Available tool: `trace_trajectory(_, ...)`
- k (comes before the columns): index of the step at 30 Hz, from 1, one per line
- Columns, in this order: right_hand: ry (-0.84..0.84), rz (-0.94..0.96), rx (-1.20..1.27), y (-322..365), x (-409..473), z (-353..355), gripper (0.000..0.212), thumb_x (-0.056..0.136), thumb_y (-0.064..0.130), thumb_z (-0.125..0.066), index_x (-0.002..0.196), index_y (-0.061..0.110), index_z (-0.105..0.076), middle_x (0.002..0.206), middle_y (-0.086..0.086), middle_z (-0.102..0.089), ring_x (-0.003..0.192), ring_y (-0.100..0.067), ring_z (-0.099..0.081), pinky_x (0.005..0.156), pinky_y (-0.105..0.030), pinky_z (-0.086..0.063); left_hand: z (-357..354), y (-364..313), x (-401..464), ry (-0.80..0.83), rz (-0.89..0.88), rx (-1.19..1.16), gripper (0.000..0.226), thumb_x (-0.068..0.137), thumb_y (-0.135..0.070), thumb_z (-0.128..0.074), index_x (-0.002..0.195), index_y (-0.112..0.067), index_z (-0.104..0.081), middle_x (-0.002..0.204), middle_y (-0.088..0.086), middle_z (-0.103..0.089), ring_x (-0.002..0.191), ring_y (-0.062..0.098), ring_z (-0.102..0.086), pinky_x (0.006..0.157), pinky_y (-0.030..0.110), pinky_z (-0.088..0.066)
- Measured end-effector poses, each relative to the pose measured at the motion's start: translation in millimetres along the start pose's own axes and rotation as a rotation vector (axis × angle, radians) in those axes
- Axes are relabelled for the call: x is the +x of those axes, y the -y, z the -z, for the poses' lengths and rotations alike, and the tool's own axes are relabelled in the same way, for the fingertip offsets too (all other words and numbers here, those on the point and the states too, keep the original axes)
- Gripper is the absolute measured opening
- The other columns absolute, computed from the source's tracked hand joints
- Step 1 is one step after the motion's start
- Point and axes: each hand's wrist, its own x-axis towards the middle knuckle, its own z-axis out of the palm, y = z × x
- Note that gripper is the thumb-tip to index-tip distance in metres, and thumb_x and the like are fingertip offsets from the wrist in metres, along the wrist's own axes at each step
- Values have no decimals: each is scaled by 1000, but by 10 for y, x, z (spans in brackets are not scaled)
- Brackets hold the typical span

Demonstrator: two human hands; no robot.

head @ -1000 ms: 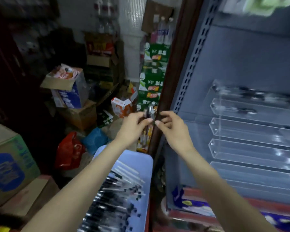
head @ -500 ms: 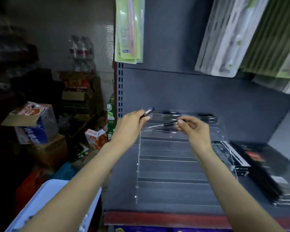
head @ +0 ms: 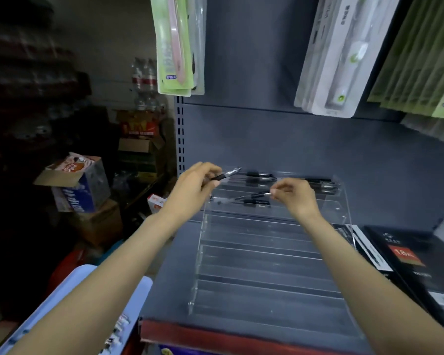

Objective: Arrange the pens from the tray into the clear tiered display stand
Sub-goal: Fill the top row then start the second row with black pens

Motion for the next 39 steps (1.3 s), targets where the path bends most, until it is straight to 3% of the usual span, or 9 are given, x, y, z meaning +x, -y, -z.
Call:
trace_trajectory(5,105,1,-250,-4,54,-40,6,82,9,-70,85,6,-75,81,1,-65,78,-8,-56,58,5,-35,27,37,89,2,7,-2,16,88,-15,-62,104,-16,-67,97,-1,-63,83,5,-53,72,10,-39)
trace_trajectory(10,189,-73,-310,41,94,-73,11,86,9,-65,93,6,-74,86,1,-65,86,-7,-54,72,-12,-34,-63,69,117,93,-44,3,33,90,-1,-54,117,-14,-65,100,1,-57,90,12,-55,79,6,-33)
trace_trajectory(14,210,-33,-334,27,71,-53,15,90,12,-61,98,9,-72,92,3,-64,89,-7,-54,80,-17,-37,-109,65,154,137,-20,-20,27,89,-8,-59,115,-14,-66,104,1,-61,91,9,-58,85,8,-39)
trace_trajectory(17,115,27,-67,21,8,-5,12,91,15,-59,94,12,-70,91,-1,-67,83,-11,-60,78,-21,-46,-137,26,180,169,-8,-68,21,88,-11,-62,109,-12,-68,101,0,-64,89,6,-59,84,9,-41)
trace_trajectory(20,183,45,247,89,-76,14,11,92,13,-58,91,17,-68,81,-3,-68,69,-6,-64,70,-15,-54,-198,-20,220,182,-29,-86,19,87,-12,-63,105,-14,-69,100,-1,-67,89,7,-61,85,11,-45)
trace_trajectory(25,98,53,291,52,-52,55,11,88,0,-59,93,4,-68,73,-6,-67,58,-2,-63,65,-12,-53,-264,3,243,165,-37,-95,17,87,-14,-64,103,-16,-69,96,-6,-67,88,4,-61,80,6,-44)
trace_trajectory(28,9,10,241,-56,-25,107,13,88,1,-60,87,10,-69,77,-3,-67,65,-9,-63,71,-15,-54,-250,134,228,144,17,-38,18,87,-11,-64,104,-14,-68,96,-3,-68,88,7,-61,84,17,-47)
trace_trajectory(33,-24,-21,43,-182,-1,97,9,86,5,-64,89,9,-72,83,-5,-69,79,-19,-65,89,-31,-53,-225,277,164,107,59,45,21,87,-10,-62,108,-11,-66,108,5,-64,94,9,-57,85,14,-38)
trace_trajectory(39,82,23,-260,-93,-17,69,15,87,12,-65,99,7,-73,101,-3,-70,96,-12,-61,86,-16,-38,-291,334,130,116,47,177,34,87,-20,-63,121,-17,-61,125,6,-51,121,23,-43,102,29,-32)
